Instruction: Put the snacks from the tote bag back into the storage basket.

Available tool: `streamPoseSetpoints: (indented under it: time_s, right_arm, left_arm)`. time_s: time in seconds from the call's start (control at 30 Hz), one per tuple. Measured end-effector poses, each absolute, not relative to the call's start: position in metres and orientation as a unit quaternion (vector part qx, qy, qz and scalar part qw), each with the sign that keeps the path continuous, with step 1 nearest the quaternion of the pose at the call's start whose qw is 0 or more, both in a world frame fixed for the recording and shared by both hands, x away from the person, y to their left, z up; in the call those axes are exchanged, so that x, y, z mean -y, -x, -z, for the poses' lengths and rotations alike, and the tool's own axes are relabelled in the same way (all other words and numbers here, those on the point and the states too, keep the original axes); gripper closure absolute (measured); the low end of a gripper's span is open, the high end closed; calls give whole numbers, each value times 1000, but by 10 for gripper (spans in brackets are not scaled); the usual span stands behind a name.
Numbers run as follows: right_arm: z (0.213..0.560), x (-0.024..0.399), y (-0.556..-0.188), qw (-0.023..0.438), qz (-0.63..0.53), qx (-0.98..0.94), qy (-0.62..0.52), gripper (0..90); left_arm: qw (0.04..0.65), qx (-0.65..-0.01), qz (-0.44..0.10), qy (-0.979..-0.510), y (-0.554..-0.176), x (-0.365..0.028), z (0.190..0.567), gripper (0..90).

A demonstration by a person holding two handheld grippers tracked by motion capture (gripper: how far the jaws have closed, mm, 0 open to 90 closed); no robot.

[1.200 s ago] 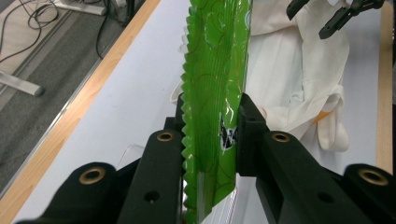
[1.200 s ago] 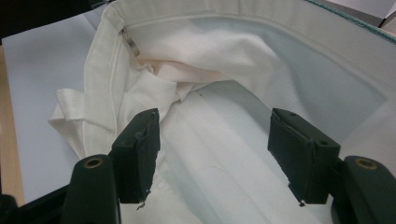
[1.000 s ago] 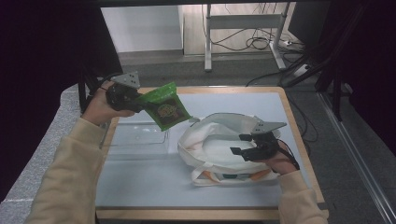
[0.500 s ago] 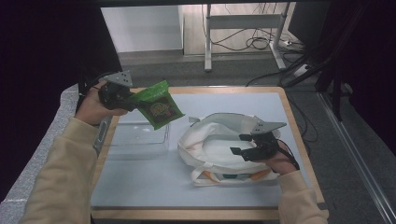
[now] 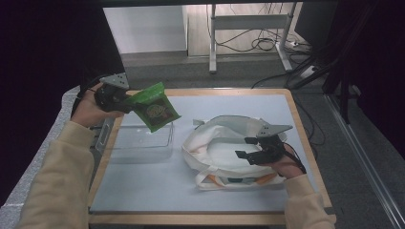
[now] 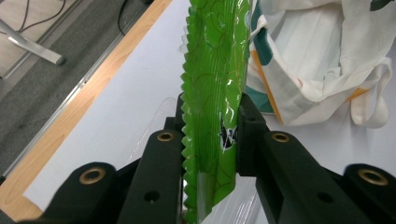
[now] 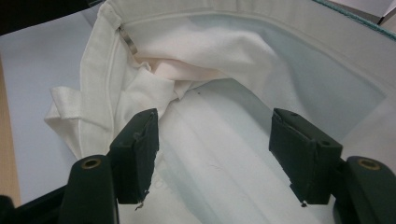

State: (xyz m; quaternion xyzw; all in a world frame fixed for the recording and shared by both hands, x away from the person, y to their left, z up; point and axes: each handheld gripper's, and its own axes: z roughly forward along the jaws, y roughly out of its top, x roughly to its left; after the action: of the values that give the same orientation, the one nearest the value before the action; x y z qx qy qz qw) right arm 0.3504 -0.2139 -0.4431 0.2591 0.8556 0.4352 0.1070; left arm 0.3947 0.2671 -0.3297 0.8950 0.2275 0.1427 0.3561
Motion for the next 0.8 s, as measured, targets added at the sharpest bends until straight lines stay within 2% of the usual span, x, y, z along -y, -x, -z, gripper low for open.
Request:
streamPoseSetpoints:
  time_s: [0.8]
  right_arm:
    - [444, 213, -351, 108, -431, -857, -260, 323]
  left_arm:
    - [343, -260, -137, -892, -400, -298, 354, 760]
